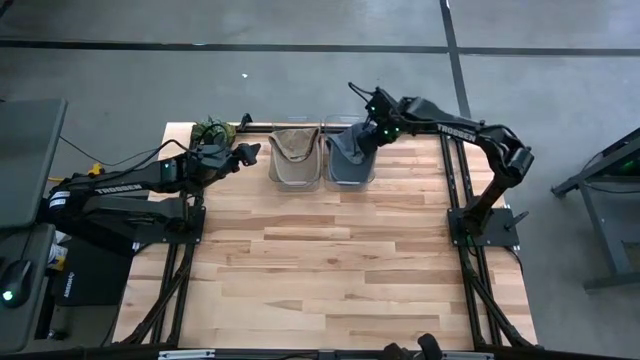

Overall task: Pick & Place hat
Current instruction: Put the blue cap into the right transparent bin, then return to Home Position

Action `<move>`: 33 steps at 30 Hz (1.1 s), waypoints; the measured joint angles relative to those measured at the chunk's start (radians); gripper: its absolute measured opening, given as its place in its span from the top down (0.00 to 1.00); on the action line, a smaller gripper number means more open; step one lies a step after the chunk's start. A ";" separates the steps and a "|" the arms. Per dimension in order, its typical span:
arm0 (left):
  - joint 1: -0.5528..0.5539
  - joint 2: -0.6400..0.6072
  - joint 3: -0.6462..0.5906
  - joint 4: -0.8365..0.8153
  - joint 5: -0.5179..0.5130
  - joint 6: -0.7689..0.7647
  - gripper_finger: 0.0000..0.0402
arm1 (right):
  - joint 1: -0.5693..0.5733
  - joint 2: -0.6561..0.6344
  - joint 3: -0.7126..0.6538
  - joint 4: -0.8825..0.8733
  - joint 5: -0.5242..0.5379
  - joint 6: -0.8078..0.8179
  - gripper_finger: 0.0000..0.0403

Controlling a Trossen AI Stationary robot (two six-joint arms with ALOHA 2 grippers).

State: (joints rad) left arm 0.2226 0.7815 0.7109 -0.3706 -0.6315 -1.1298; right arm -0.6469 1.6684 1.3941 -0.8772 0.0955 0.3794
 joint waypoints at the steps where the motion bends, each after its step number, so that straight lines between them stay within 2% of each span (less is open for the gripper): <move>1: 0.000 0.000 0.000 0.000 0.000 -0.001 0.27 | -0.004 0.000 -0.025 0.023 0.001 0.010 1.00; 6: 0.000 0.000 0.000 0.000 0.000 -0.001 0.27 | -0.015 0.001 -0.126 0.197 -0.061 0.054 1.00; 11: 0.000 0.000 0.000 0.000 -0.001 -0.001 0.27 | -0.016 0.001 -0.168 0.307 -0.110 0.093 1.00; 24: 0.000 0.000 0.000 -0.034 -0.006 -0.022 0.27 | -0.023 -0.036 -0.174 0.207 -0.179 0.122 1.00; 30: 0.000 0.000 0.000 -0.047 0.001 -0.032 0.27 | -0.012 -0.105 -0.173 0.151 -0.193 0.142 1.00; 33: 0.000 0.000 0.000 -0.050 0.043 -0.034 0.27 | 0.007 -0.155 -0.173 0.126 -0.200 0.117 1.00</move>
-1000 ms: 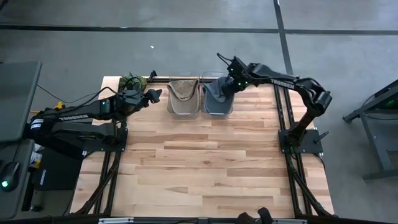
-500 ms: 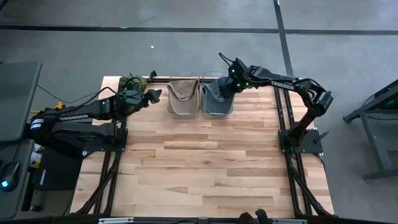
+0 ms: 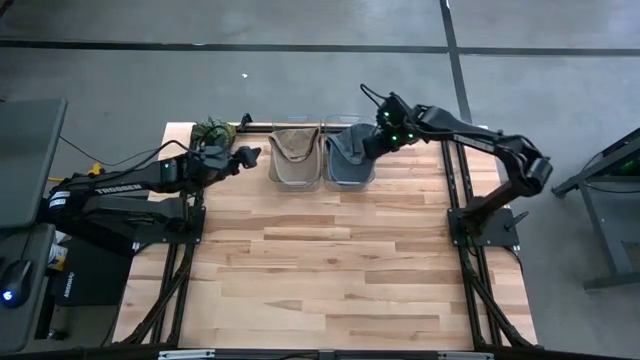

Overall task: Pick & Place hat
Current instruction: Return to Home Position

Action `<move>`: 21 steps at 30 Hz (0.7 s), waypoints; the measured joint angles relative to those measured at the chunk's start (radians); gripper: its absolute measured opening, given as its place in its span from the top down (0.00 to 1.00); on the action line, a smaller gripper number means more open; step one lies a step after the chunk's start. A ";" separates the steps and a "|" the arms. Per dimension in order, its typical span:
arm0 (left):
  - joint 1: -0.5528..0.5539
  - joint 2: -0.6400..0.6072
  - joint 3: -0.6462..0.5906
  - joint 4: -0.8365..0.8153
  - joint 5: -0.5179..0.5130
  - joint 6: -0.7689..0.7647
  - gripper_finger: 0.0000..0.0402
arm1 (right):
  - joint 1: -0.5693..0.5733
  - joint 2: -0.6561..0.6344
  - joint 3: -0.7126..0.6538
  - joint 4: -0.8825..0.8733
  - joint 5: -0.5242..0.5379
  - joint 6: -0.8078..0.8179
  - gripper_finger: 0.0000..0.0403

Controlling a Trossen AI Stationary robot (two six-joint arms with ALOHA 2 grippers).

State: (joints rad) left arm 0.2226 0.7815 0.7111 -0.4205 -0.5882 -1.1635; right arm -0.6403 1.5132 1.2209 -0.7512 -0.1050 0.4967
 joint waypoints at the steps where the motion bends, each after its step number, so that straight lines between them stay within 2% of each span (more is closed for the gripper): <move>1: 0.000 0.000 0.000 -0.003 0.016 0.001 0.27 | 0.011 -0.021 0.000 -0.009 0.000 -0.007 1.00; 7: 0.000 -0.028 0.000 -0.097 0.114 0.004 0.27 | 0.109 -0.171 0.000 -0.061 0.064 -0.068 1.00; 11: 0.000 -0.090 -0.034 -0.116 0.182 0.007 0.27 | 0.197 -0.298 -0.035 -0.074 0.181 -0.065 1.00; 13: 0.000 -0.135 -0.080 -0.088 0.230 0.004 0.27 | 0.235 -0.375 -0.098 -0.039 0.221 -0.053 1.00; 17: 0.000 -0.239 -0.203 0.036 0.361 -0.011 0.27 | 0.292 -0.543 -0.280 0.100 0.230 0.000 1.00; 21: -0.001 -0.317 -0.322 0.232 0.484 -0.021 0.27 | 0.347 -0.697 -0.465 0.259 0.275 0.058 1.00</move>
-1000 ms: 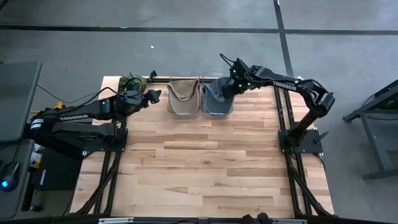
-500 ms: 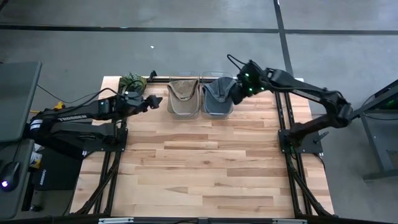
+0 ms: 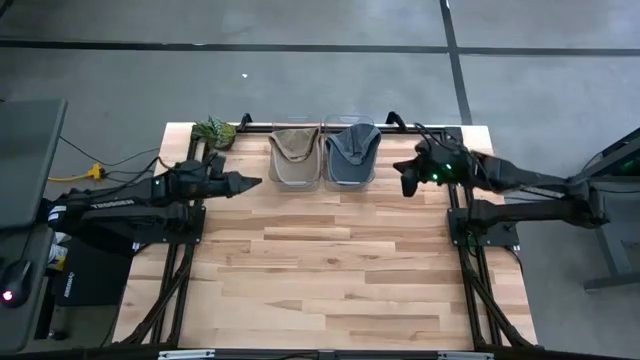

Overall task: Pick & Place hat
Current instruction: Return to Home Position

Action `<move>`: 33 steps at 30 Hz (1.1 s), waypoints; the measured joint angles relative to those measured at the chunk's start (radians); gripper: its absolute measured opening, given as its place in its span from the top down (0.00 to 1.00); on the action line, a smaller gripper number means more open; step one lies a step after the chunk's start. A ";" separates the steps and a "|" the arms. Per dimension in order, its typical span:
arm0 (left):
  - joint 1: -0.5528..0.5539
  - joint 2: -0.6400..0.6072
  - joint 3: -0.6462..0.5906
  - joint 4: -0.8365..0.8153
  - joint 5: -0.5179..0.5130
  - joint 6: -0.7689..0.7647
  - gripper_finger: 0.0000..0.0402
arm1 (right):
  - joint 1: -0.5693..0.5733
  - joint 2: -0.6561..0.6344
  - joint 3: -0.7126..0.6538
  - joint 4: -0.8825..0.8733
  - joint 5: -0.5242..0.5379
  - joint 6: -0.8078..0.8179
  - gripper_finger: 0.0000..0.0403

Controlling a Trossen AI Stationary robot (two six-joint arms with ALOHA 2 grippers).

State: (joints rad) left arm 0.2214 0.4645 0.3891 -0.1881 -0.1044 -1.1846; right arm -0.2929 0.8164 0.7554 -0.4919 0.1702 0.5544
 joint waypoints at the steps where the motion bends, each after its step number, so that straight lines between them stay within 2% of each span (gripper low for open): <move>1: 0.000 -0.011 -0.024 0.057 0.021 0.003 0.27 | 0.013 -0.032 -0.042 0.046 0.015 0.007 1.00; 6: 0.000 -0.014 -0.135 0.263 0.050 0.032 0.27 | 0.051 -0.148 -0.243 0.298 0.040 0.026 1.00; 11: 0.000 0.028 -0.223 0.440 0.072 -0.018 0.27 | 0.054 -0.185 -0.391 0.492 0.042 0.073 1.00; 21: -0.017 0.008 -0.307 0.513 0.113 -0.104 0.27 | 0.053 -0.190 -0.419 0.519 0.017 0.051 1.00; 26: -0.073 -0.025 -0.372 0.617 0.012 -0.142 0.27 | 0.046 -0.230 -0.419 0.520 -0.013 0.019 1.00; 33: -0.147 -0.038 -0.373 0.611 -0.089 -0.129 0.27 | -0.002 -0.315 -0.453 0.522 -0.108 -0.013 1.00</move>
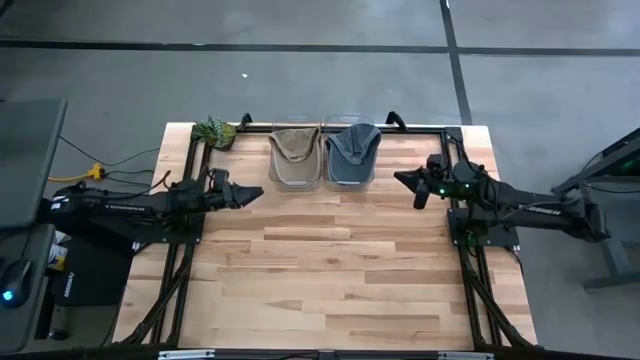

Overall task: Pick & Place hat
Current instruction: Return to Home Position

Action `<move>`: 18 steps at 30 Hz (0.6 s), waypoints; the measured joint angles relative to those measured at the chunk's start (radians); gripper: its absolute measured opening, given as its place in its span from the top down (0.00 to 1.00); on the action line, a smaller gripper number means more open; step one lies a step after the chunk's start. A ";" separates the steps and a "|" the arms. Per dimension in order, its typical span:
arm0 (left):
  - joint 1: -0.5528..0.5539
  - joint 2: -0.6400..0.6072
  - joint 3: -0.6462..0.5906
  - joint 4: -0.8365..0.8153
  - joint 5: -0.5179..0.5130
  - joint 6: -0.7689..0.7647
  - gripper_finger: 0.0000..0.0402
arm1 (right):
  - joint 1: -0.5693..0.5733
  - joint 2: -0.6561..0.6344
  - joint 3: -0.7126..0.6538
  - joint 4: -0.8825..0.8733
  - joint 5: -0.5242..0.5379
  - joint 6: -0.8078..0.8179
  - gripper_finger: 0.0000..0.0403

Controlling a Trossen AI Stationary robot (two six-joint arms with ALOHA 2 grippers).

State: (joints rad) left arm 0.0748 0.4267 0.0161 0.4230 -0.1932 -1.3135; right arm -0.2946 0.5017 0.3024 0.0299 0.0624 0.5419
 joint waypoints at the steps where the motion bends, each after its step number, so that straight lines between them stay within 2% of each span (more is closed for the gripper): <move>1: -0.007 0.000 0.000 0.000 -0.009 0.000 0.27 | -0.009 -0.016 -0.022 0.015 -0.015 0.005 1.00; 5: -0.019 0.001 -0.001 -0.005 -0.083 -0.033 0.27 | -0.033 -0.092 -0.105 0.083 -0.047 0.041 1.00; 11: -0.016 0.001 -0.002 -0.007 -0.152 -0.052 0.27 | -0.032 -0.189 -0.170 0.095 -0.044 0.035 1.00; 18: -0.016 0.001 -0.003 -0.007 -0.158 -0.053 0.27 | -0.033 -0.301 -0.232 0.095 -0.023 0.009 1.00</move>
State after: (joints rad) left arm 0.0586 0.4274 0.0135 0.4159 -0.3513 -1.3663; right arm -0.3271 0.2008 0.0706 0.1244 0.0398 0.5505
